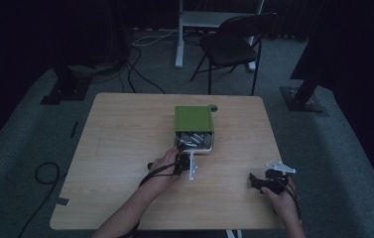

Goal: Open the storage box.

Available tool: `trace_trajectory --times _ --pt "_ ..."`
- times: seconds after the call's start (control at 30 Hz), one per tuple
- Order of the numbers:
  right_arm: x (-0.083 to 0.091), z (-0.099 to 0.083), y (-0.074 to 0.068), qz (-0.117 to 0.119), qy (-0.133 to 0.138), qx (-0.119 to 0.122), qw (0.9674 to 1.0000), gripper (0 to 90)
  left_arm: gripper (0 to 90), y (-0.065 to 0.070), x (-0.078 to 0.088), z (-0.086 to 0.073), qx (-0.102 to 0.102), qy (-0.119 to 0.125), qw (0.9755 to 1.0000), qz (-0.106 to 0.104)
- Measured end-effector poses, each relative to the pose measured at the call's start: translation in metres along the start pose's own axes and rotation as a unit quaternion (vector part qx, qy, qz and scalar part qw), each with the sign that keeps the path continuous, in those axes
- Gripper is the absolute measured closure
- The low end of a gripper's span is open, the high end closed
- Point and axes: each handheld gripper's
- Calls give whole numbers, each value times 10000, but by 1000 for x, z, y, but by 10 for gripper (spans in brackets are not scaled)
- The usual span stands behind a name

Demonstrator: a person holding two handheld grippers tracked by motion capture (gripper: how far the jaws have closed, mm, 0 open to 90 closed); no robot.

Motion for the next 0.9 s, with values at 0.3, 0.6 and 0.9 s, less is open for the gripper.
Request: trace_trajectory --times 0.3,0.6,0.9 --pt "0 0 0 0 0 1 10000 110 681 4 8 -1 -69 38 10000 -23" --pt "0 0 0 -1 -1 1 10000 110 682 7 15 -2 -56 41 9999 -110" --pt "0 0 0 -3 0 3 10000 110 684 14 25 -3 -83 55 9999 -101"
Point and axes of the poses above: each handheld gripper's, and its own axes: x roughly backward along the jaws, z roughly out of its top, y roughly to its right, and after that the axes turned 13 degrees about -y, right-handed
